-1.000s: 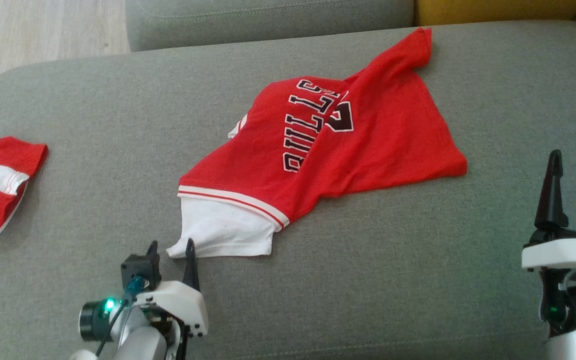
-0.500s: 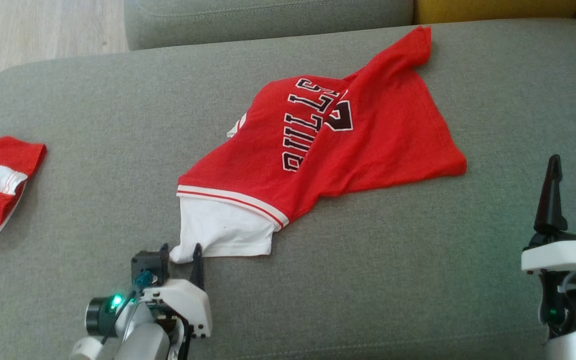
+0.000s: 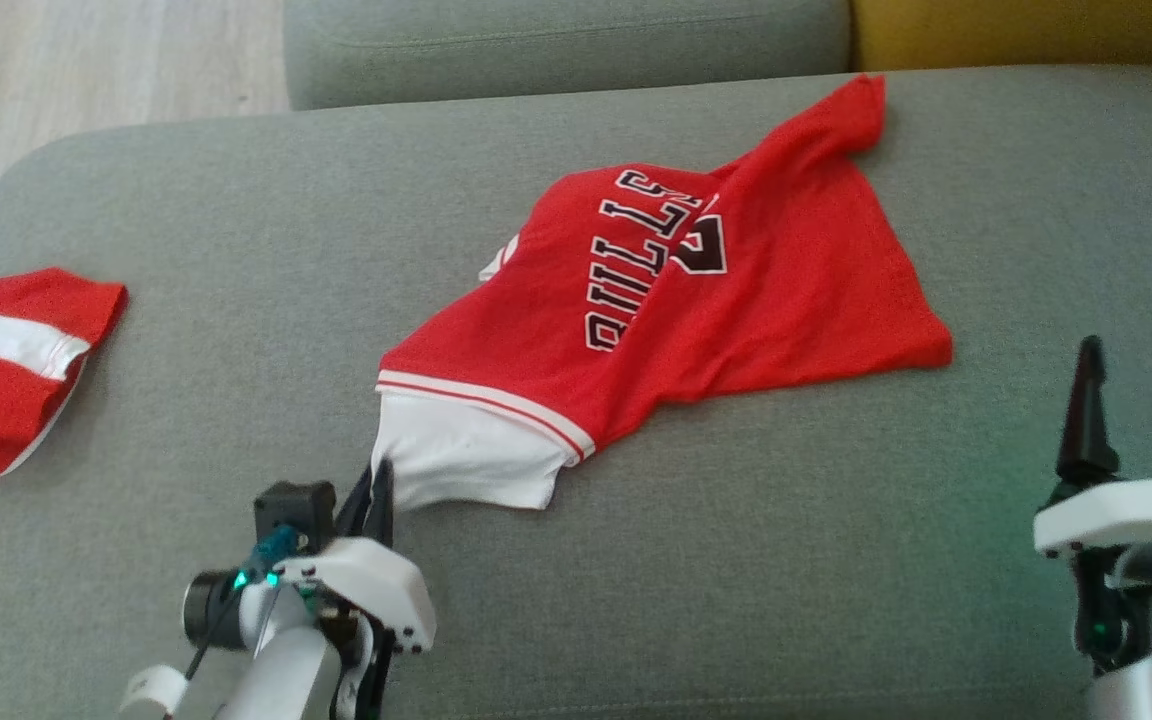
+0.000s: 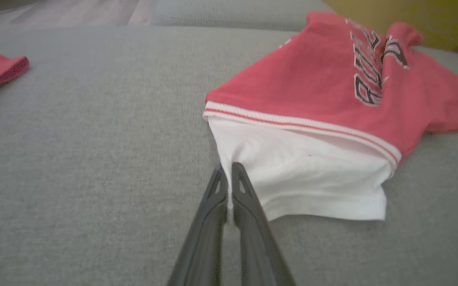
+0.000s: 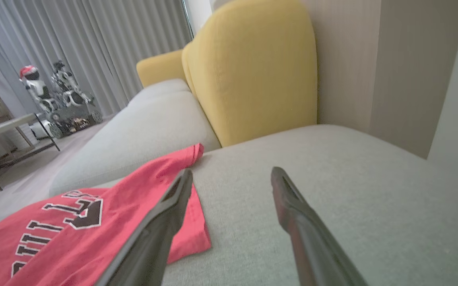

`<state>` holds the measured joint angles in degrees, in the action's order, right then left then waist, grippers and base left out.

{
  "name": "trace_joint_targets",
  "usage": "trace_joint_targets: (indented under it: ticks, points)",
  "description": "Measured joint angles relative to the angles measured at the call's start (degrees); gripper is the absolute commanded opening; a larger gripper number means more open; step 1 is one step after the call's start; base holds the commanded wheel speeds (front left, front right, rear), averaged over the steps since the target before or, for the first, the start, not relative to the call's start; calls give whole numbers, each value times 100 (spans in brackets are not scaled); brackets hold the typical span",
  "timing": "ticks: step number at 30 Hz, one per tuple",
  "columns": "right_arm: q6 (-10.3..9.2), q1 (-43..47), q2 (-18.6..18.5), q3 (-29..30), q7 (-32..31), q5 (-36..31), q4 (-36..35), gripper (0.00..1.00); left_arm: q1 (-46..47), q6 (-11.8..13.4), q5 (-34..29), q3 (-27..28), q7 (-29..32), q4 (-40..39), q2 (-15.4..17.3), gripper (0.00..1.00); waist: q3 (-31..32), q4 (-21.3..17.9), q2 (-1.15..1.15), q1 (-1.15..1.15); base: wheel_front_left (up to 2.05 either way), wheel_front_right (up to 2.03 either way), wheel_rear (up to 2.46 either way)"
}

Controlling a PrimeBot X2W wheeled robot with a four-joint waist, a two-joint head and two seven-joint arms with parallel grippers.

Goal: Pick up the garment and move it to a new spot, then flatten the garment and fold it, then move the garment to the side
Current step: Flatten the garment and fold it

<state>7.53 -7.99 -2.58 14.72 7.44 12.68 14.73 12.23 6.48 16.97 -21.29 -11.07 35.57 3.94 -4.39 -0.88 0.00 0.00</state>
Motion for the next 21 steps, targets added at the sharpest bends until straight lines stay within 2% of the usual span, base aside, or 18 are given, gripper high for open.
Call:
trace_joint_targets:
  ticks: [6, 10, 14, 21]
  points:
    - [0, -606, 0, 34, -762, -51, 1070, 100, -1, -54, 321, 171, -253, -859, -48, 0, 3, 248, 0, 0, 0, 0, 0]
    - [0, -984, -1, 62, -1032, -12, 1738, 100, -13, -93, 371, 182, -274, -1290, -69, 0, -64, 345, 0, 0, 0, 0, 0]
    - [0, -1322, -4, 77, -1013, -339, 2219, 100, -15, -70, 388, 197, -316, -1583, -76, 0, -191, 408, 0, 0, 0, 0, 0]
    - [0, -1872, -7, 436, -881, -744, 2914, 100, -14, -41, 378, 189, -321, -1708, -87, 0, -443, 527, 0, 0, 0, 0, 0]
